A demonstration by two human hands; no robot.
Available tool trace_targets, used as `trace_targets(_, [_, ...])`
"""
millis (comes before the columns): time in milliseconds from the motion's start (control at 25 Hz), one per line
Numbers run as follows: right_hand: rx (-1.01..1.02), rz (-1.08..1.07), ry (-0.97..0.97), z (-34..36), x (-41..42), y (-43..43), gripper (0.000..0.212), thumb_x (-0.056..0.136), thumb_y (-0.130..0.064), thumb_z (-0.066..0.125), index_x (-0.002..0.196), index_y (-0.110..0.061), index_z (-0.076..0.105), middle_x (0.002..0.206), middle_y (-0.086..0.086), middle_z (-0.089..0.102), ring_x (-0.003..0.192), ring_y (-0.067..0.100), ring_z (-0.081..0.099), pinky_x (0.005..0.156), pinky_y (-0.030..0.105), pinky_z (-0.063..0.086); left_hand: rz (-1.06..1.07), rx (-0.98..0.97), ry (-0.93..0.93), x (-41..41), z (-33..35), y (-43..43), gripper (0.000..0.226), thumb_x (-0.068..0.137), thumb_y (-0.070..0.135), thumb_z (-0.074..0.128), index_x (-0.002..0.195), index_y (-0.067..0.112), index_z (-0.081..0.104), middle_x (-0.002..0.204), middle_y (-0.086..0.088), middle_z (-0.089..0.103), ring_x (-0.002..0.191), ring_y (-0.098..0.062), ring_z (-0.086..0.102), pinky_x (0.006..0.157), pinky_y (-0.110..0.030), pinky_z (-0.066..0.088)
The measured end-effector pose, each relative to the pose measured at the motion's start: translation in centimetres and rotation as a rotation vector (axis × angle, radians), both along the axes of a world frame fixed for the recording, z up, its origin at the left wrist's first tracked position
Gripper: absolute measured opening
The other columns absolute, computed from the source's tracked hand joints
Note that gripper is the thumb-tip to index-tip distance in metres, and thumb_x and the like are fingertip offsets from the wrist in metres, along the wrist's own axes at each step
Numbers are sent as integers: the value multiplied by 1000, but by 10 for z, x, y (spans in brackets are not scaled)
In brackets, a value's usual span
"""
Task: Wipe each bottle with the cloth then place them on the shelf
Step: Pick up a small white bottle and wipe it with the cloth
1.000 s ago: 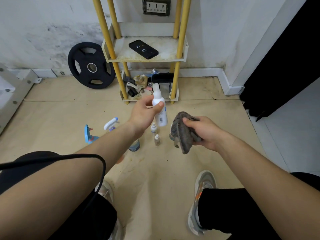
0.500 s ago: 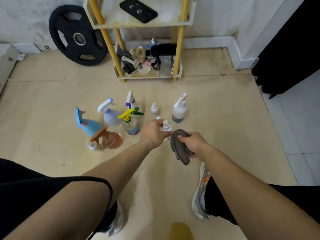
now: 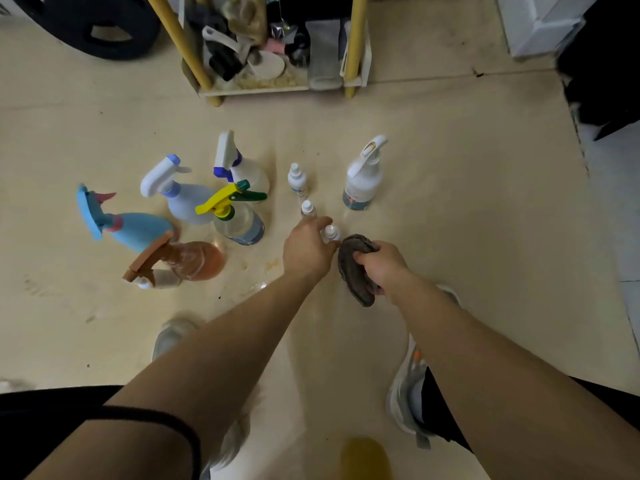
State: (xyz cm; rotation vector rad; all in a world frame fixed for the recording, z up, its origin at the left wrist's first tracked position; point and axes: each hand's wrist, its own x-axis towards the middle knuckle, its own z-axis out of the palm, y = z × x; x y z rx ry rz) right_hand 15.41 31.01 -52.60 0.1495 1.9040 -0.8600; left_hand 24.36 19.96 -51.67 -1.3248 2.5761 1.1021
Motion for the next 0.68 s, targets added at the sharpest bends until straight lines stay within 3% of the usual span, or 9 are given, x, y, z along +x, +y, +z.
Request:
trace_targets(240, [26,15,-33,-15,2,-2,10,100,-21,58,107,-20,64,107,11,69,100,32,66,86,44,58,-29,-6,-21,-9,-21,-11,27,83,20,71,109,13,68,109,-10,65,98,-32,60,80,-42,51])
trace_targets(520, [27,24,-45,-3,6,-1,12,100,-22,57,110,-20,64,108,11,68,96,29,64,62,29,51,-20,72,-28,-10,-28,-13,45,84,24,73,128,20,63,119,-8,66,106,-30,62,86,-37,50])
trace_targets(680, [11,31,-22,17,10,-1,11,99,-22,59,109,-20,64,109,11,68,101,32,65,63,30,51,-27,96,-69,3,-10,-20,53,86,27,72,137,17,57,131,-5,64,112,-28,63,95,-38,50])
